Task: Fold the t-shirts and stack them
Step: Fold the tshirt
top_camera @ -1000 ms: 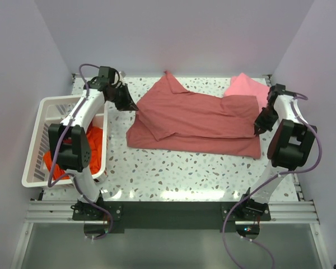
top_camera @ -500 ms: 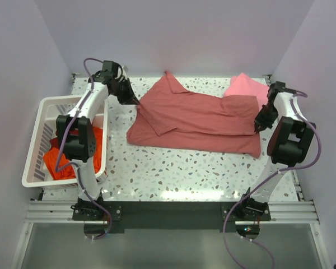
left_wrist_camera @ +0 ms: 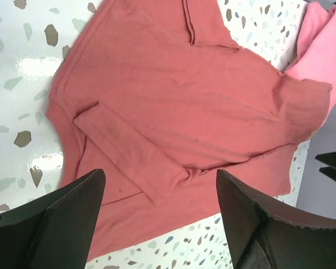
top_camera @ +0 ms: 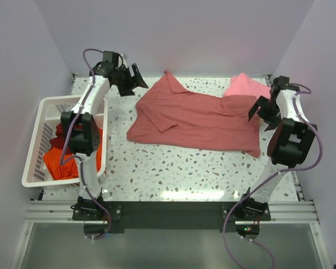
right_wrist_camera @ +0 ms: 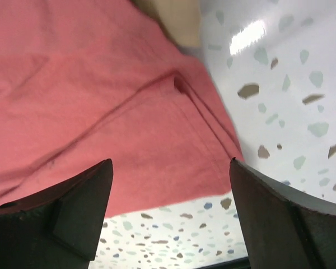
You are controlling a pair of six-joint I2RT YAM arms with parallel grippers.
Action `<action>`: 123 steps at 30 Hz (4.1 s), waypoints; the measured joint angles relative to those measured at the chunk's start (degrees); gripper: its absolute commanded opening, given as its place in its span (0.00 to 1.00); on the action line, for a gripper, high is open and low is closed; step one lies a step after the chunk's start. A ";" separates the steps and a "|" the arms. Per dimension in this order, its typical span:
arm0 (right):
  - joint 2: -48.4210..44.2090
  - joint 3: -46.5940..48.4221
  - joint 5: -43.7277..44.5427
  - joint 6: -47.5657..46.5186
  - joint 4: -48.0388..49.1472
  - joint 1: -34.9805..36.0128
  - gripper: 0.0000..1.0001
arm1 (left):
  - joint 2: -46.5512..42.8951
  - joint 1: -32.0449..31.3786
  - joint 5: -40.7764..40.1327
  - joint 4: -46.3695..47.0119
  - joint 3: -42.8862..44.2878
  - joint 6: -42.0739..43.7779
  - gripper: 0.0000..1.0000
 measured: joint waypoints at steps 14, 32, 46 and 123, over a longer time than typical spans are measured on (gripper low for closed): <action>-20.44 -25.42 -3.39 -0.98 4.66 -0.09 0.79 | -17.29 -12.26 -7.80 3.37 -29.40 3.10 0.82; -25.59 -34.58 -6.75 -2.27 6.36 -5.03 0.75 | -22.03 -10.86 -22.45 6.84 -41.62 8.96 0.68; -26.62 -35.08 -7.52 -3.93 4.96 -11.63 0.74 | -21.27 -10.84 -20.50 9.99 -48.46 10.91 0.40; -20.79 -44.78 -9.35 -5.33 21.31 -11.63 0.24 | -19.58 -2.95 -16.79 13.00 -50.62 14.25 0.00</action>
